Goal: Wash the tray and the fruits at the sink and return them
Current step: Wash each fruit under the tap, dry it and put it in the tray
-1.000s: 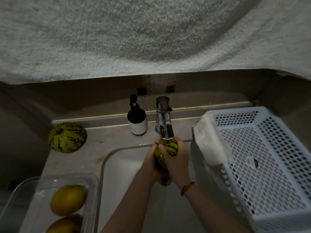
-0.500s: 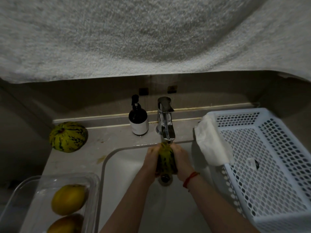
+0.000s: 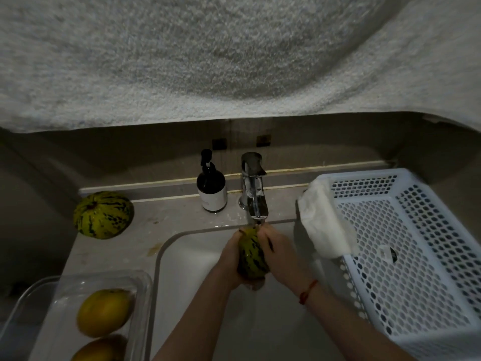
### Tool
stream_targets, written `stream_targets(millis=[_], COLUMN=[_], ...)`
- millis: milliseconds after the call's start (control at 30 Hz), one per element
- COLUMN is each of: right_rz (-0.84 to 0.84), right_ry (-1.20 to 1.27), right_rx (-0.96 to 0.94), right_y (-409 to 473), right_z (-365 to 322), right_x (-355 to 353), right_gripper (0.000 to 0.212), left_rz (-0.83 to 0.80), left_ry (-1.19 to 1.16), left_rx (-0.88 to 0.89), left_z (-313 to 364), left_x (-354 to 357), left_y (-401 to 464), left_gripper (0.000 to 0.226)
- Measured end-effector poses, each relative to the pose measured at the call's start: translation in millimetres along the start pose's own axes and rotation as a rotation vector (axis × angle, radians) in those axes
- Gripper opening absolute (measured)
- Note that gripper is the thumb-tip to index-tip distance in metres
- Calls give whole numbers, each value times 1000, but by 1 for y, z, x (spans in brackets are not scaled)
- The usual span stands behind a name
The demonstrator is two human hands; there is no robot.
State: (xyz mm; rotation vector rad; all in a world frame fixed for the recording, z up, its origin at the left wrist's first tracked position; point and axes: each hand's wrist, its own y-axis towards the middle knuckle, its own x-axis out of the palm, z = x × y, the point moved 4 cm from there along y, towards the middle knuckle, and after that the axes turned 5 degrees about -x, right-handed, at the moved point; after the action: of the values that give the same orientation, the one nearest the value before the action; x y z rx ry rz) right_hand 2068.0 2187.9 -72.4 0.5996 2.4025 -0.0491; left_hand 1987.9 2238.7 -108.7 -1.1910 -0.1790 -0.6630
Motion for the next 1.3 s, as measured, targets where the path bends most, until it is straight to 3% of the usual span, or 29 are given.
stream_targets(millis=[67,167,267,333,500,667,733,800,867,967,1167,1300], right_rz=[-5,208,292,293,174,147,157,171,181,174,193,399], right_ry=[17,196,346,251,111,320,375,385,372,271,95,-81], right_rx=[24,186,235,166,233,347,361,350,337,318,289,163], right_y=[0,12,40,59,86,76,71,70,70,64,61,38], right_z=[4,-1,-30,-52,-76,-70,-70,-69,-68,-61,-58,-60], right_x=[-12,-44,-78,-96,-92,-77,-75,-74,-73,-68,-64,-68], right_gripper=[25,23,17,11,33,31,46,43,30,39,35,30], left_rz=[42,71,67,47,55,83,113,126,126,117,94,188], left_ry=[-17,-13,3,9,7,10,3,-6,-26,-51,-103,-93], left_rx=[-7,39,86,89,105,84,70,70,72,78,105,71], left_z=[-2,1,5,5,3,1,1,2,2,1,-2,-5], left_x=[2,6,2,0,-2,-6,-7,-7,-8,-9,-2,1], left_y=[-2,-2,0,0,-6,-10,-11,-13,-13,-12,-15,-18], left_gripper=[46,43,37,35,38,43,44,44,45,47,48,45])
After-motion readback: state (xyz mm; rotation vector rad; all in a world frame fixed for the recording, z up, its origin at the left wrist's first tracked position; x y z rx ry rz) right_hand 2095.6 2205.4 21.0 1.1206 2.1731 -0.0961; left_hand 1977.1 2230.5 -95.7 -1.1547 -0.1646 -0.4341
